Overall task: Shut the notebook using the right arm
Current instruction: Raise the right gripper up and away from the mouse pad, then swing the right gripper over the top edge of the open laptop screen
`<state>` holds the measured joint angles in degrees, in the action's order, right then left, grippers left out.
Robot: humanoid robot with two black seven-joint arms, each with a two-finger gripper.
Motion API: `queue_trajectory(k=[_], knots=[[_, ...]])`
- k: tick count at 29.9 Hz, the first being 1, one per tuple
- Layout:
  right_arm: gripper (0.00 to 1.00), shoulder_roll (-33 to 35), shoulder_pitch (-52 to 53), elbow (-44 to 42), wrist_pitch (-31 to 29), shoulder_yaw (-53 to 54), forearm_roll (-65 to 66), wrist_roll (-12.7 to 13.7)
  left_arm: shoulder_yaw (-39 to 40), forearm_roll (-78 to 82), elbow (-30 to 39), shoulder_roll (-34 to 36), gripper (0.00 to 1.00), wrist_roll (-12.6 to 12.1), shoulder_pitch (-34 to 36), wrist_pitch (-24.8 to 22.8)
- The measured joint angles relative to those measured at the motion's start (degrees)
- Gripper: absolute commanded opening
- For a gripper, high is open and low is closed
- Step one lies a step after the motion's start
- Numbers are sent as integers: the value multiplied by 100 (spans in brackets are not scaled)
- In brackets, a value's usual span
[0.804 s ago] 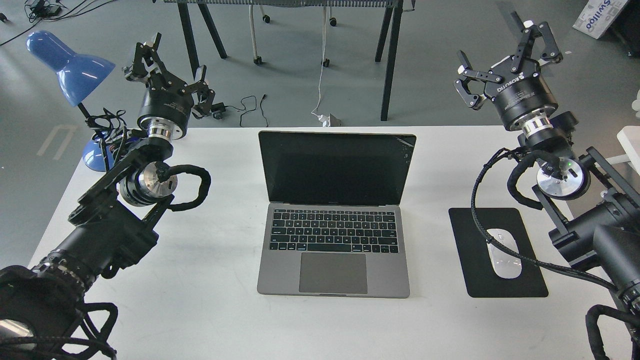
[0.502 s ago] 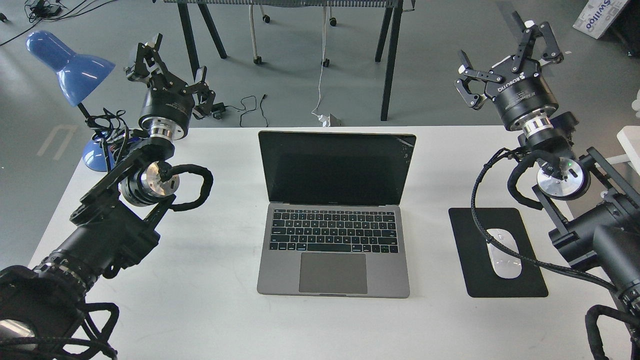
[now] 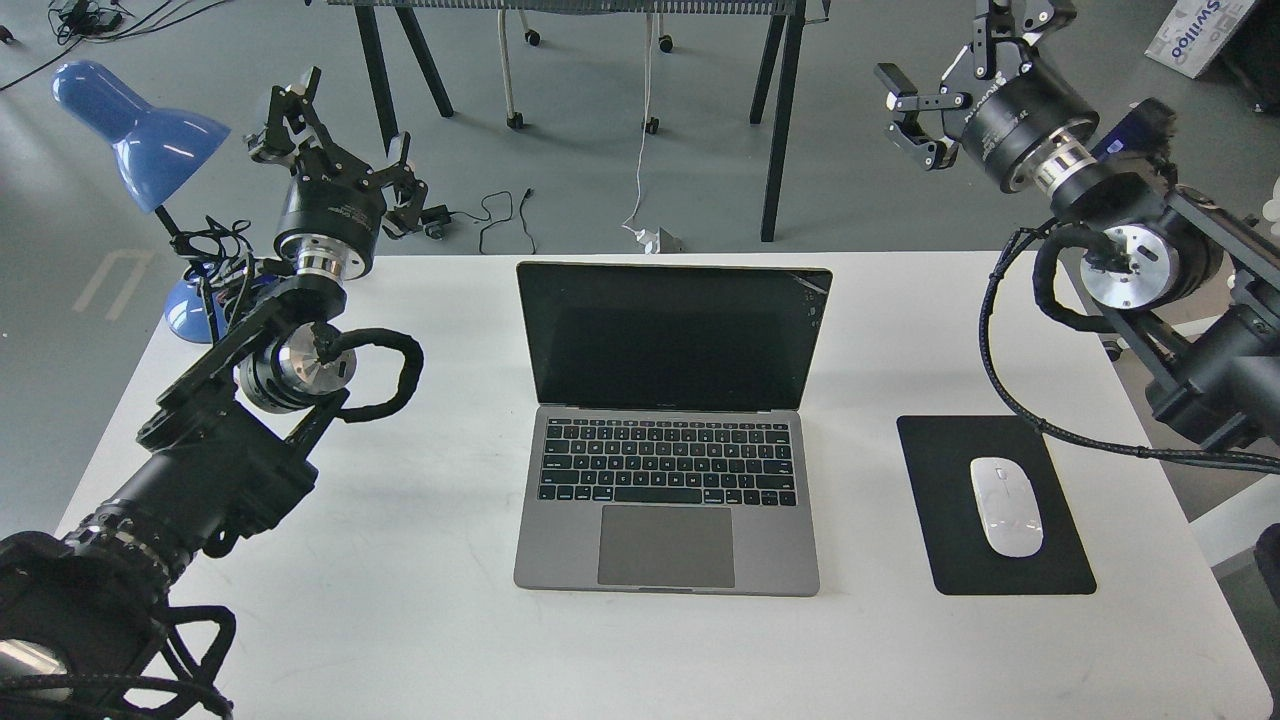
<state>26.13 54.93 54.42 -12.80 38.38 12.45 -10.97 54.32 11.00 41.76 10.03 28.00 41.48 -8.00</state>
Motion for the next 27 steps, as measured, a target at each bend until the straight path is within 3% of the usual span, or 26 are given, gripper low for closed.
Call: queue_trajectory(k=[8,16,27], knots=[[100,-53,884,-403,342,-1233,1865,30,0,-1,0,0,100,0,0,0],[100,-583,1054,-892,557,-1962,2791,208,-1,-1,-1,0,100,0,0,0],[100,-723,1106,-888,80,-2404,2940,219,-1,-1,-2,0,100,0,0,0]])
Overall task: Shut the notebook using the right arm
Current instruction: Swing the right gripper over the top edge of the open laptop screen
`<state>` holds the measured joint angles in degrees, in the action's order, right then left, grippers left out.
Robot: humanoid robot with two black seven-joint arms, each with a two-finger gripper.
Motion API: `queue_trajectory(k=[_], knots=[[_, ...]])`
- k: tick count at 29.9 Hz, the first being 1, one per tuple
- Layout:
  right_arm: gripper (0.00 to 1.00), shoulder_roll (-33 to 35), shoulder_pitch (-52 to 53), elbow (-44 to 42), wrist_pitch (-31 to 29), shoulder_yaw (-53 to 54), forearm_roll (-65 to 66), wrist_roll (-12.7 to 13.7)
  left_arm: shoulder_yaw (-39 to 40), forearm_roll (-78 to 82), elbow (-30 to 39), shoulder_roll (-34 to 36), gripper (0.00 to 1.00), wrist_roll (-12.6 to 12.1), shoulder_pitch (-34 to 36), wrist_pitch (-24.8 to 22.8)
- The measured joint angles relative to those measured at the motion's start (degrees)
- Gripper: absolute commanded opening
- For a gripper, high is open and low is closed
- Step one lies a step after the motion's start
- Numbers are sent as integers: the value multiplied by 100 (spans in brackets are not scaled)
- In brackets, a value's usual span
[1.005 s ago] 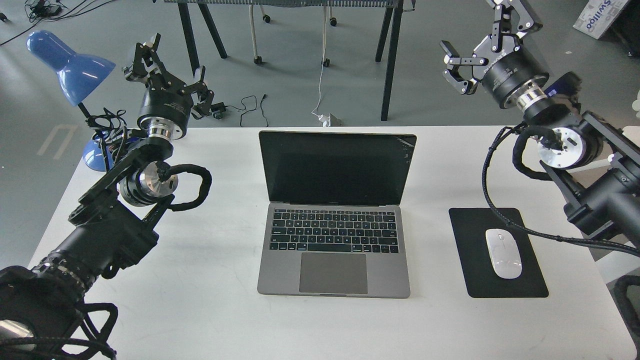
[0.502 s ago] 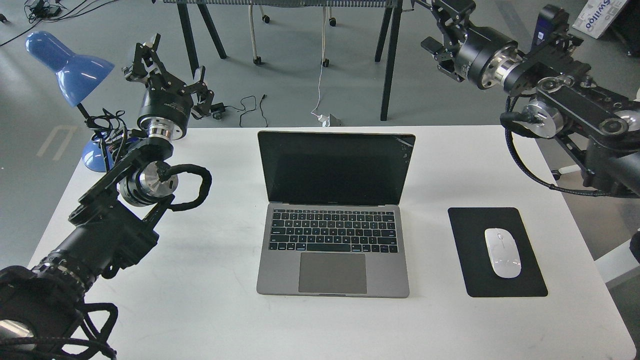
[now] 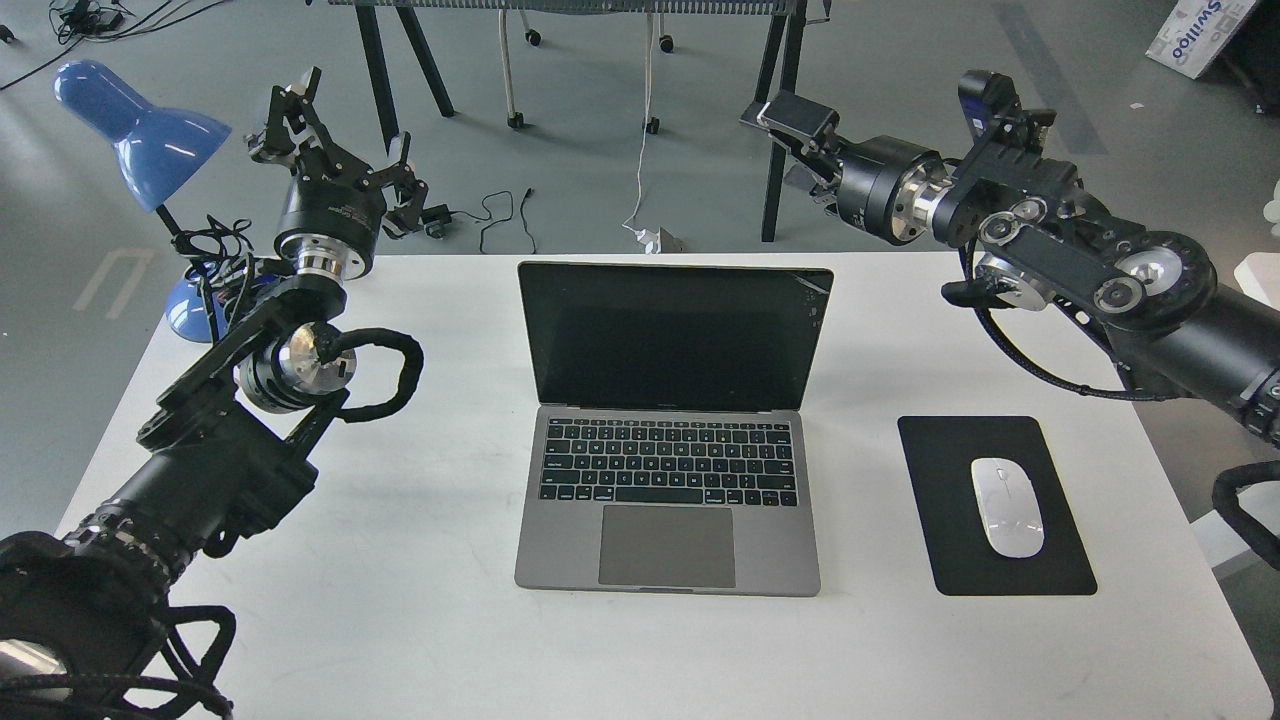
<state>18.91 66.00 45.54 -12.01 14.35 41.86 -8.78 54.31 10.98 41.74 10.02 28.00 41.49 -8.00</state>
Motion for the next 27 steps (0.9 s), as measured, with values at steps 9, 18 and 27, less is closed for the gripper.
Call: queue_trajectory(k=[9,18,27], knots=[[100,8,-46,16,-399,-29,8,0,2,0,0,0,100,0,0,0],[100,18,-38,45,-783,-30,32,0,2,0,-1,0,100,0,1,0],[100,139,41,363,-1158,-286,33,-1,2,-17,-1,11,100,0,1,0]])
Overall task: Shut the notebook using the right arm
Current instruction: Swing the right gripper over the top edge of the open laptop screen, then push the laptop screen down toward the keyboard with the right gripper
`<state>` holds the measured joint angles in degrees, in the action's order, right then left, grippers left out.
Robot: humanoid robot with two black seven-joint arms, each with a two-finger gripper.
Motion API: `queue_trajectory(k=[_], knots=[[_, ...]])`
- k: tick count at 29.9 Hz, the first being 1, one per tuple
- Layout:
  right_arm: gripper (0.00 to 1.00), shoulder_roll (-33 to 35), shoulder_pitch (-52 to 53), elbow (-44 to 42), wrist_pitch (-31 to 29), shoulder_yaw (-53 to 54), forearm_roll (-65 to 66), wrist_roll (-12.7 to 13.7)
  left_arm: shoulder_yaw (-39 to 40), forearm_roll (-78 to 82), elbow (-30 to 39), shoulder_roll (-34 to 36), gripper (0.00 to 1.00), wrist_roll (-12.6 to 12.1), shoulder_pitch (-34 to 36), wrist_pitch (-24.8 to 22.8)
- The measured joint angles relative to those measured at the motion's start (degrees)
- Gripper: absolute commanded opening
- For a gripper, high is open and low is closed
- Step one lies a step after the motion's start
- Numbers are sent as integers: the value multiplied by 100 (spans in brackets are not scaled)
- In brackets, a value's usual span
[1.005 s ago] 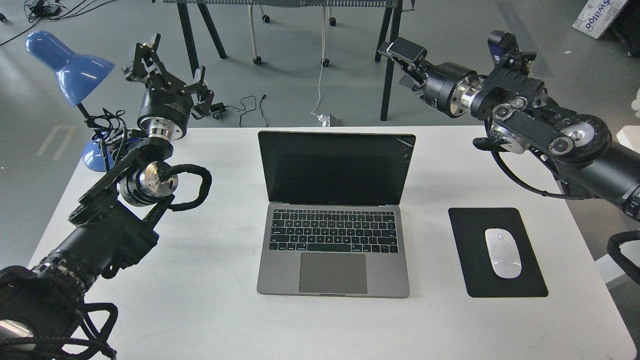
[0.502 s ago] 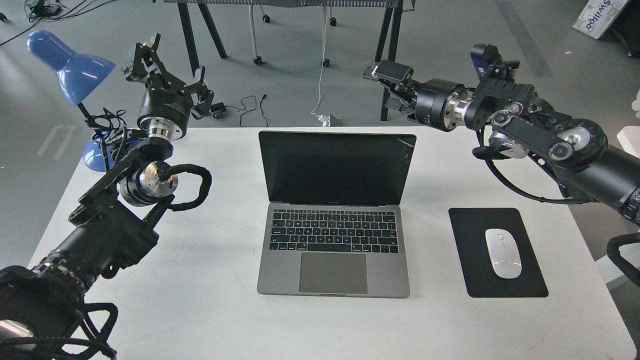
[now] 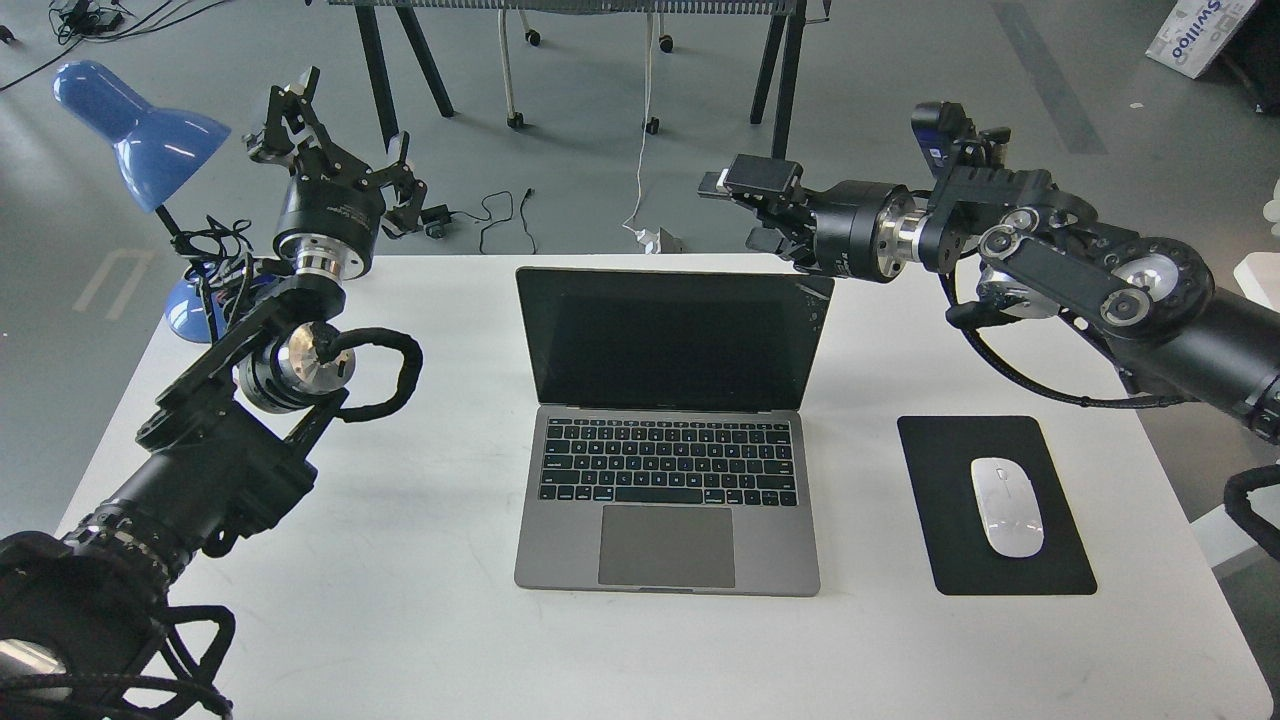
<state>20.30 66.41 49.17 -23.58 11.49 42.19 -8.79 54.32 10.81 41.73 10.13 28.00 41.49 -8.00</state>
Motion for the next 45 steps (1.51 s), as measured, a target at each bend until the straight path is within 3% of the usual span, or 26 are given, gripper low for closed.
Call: queue_trajectory(k=[10,26,45], knots=[[100,266,-1,377,-423,-27,-2,0,0,0,0,8,100,0,0,0],[100,497,-149,944,-441,-65,-10,0,-2,0,-3,7,100,0,2,0],[100,489,-530,1877,-442,-975,-7,3,-1,0,-3,6,100,0,1,0]])
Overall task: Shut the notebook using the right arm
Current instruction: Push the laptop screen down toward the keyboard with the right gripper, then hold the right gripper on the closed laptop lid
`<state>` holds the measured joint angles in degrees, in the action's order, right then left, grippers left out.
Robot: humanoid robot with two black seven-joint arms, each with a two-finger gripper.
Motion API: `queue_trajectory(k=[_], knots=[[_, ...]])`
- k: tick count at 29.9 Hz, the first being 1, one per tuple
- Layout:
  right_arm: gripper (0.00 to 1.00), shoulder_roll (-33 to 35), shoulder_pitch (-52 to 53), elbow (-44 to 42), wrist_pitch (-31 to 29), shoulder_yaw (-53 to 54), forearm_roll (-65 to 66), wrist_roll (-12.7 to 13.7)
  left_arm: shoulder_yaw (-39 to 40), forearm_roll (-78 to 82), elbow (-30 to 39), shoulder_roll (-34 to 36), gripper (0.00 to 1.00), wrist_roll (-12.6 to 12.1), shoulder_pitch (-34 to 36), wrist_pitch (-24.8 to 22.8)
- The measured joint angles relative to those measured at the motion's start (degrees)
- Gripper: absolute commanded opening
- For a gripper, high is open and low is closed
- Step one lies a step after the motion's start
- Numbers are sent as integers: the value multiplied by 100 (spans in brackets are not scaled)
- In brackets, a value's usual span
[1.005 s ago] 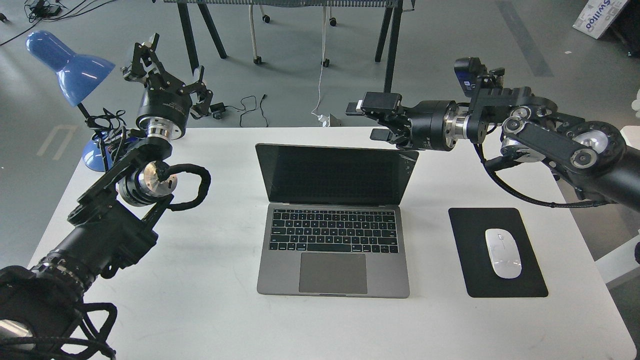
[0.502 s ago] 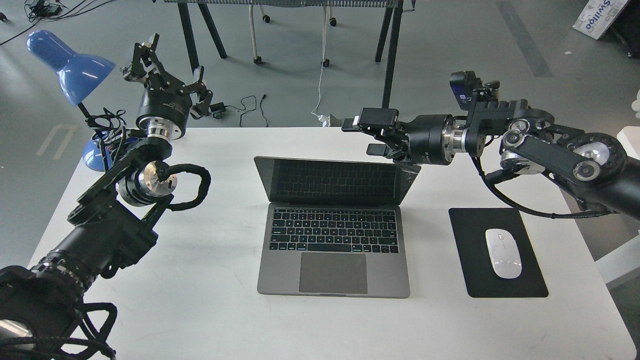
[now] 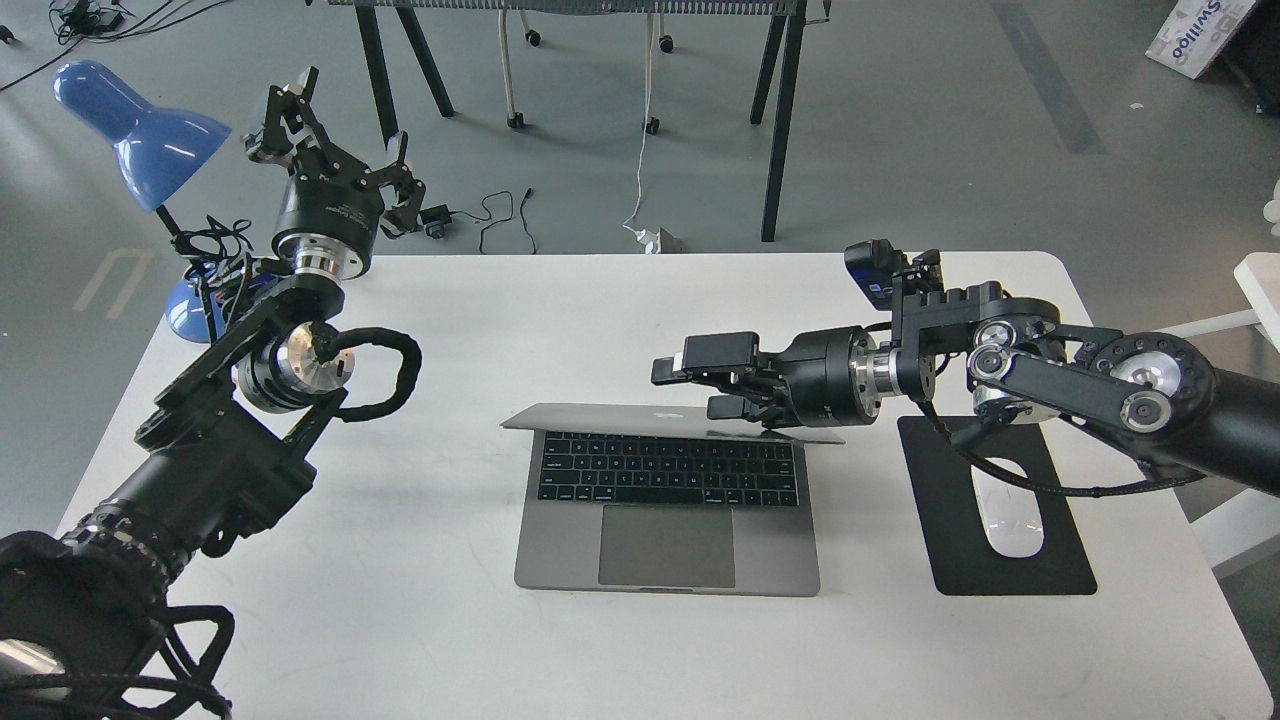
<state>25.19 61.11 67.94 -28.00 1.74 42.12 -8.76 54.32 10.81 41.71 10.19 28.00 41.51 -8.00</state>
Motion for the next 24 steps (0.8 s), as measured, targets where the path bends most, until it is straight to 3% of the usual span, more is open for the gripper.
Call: queue_trajectory(k=[24], knots=[[100,-242,-933,-669,1,-368,89,6,1,0,4,0,100,0,0,0]])
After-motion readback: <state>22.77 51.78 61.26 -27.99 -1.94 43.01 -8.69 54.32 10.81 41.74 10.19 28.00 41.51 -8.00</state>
